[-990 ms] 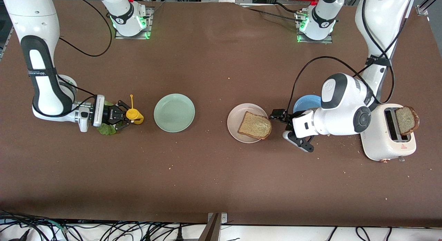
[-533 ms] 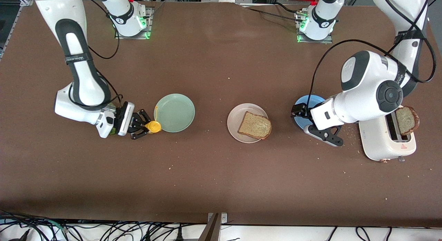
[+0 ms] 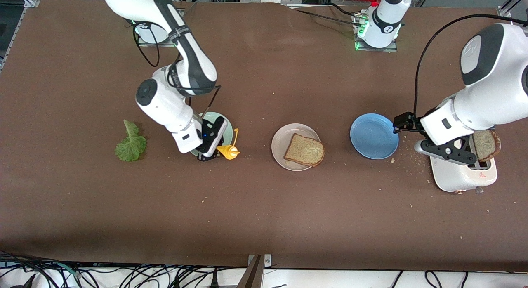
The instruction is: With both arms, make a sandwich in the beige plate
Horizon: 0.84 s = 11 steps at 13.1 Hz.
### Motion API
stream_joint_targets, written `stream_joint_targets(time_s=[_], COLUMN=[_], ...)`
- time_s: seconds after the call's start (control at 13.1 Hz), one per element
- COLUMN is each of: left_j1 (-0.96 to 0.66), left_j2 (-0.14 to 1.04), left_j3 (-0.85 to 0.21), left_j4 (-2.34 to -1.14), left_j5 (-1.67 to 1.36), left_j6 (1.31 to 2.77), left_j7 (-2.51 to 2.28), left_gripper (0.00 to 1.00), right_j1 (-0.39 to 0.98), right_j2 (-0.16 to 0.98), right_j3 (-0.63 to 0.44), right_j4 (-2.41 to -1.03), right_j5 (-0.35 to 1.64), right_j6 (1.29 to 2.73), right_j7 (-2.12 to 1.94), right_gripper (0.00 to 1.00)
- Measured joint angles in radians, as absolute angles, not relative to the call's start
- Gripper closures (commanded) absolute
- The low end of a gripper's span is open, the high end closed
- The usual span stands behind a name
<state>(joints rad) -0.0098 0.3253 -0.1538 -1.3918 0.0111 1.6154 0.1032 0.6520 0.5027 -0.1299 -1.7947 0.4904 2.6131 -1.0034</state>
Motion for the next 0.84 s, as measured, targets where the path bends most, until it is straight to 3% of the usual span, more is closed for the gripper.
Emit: stream_joint_targets(time_s=[0.3, 0.61, 0.84], left_j1=[-0.009, 0.004, 0.018], left_j2=[0.308, 0.303, 0.3], left_j3=[-0.129, -0.101, -0.099], left_j4=[-1.373, -1.306, -1.294], left_j5=[0.035, 0.035, 0.035], left_j6=[1.59, 1.534, 1.508], left_j7=[0.102, 0.102, 0.102], left_gripper=[0.0, 0.0, 0.0], right_j1=[0.703, 0.827, 0.919], right_j2=[0.549, 0.671, 0.764], right_j3=[-0.13, -0.127, -0.13], right_j4=[-1.721, -1.487, -1.35], right_j5=[0.09, -0.237, -0.328], right_j6=[2.574, 2.236, 2.08], right_j7=[-0.618, -0.308, -0.199], right_gripper=[1.0, 1.0, 1.0])
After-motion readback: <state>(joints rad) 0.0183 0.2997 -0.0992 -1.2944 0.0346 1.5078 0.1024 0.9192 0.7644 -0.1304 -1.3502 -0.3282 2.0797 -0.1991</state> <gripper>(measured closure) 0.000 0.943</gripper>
